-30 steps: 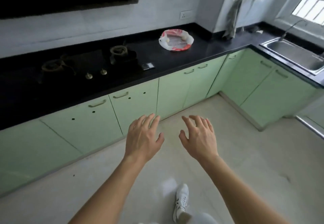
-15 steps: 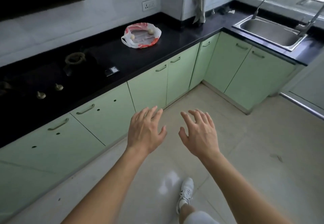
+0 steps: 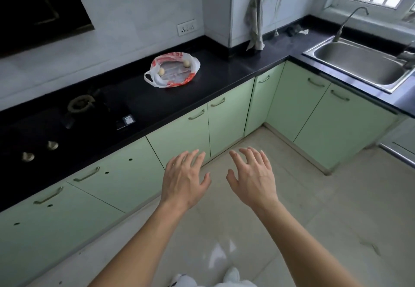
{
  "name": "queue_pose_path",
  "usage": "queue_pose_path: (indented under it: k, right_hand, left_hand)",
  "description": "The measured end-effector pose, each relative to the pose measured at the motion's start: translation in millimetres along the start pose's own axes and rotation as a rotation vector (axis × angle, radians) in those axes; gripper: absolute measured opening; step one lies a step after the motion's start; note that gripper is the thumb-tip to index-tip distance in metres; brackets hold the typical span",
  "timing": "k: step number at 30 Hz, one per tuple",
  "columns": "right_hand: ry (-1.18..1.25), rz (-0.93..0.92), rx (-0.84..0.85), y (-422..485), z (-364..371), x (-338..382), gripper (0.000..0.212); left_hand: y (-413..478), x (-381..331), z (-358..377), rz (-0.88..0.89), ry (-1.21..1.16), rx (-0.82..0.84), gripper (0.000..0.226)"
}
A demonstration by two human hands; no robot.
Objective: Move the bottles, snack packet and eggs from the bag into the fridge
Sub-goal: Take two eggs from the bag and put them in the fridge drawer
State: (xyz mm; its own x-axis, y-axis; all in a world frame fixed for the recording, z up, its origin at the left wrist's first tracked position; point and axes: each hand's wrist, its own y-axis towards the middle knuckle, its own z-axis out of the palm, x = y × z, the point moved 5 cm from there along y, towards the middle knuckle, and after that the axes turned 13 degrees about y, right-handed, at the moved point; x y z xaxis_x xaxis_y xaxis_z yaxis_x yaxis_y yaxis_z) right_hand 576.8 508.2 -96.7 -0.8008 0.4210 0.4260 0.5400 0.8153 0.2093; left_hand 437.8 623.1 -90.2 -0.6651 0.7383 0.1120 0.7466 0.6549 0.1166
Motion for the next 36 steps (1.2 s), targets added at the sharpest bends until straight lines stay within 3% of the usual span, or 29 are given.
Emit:
queue_pose_path:
  k: [11, 26, 36]
  right_hand:
    - [0.021, -0.022, 0.037, 109.2, 30.5, -31.8, 0.05]
    - [-0.012, -0.042, 0.031, 363.6, 72.9, -28.3, 0.051]
    - [0.029, -0.053, 0.053, 449.3, 100.2, -32.2, 0.049]
  left_hand:
    - [114.7, 13.5, 31.2, -0.052, -0.016, 0.003, 0.06]
    - [352.5, 105.4, 65.1, -0.091, -0.07, -0.03, 0.064]
    - [427.0, 132.9, 90.5, -0.134, -0.104, -0.016, 0.062]
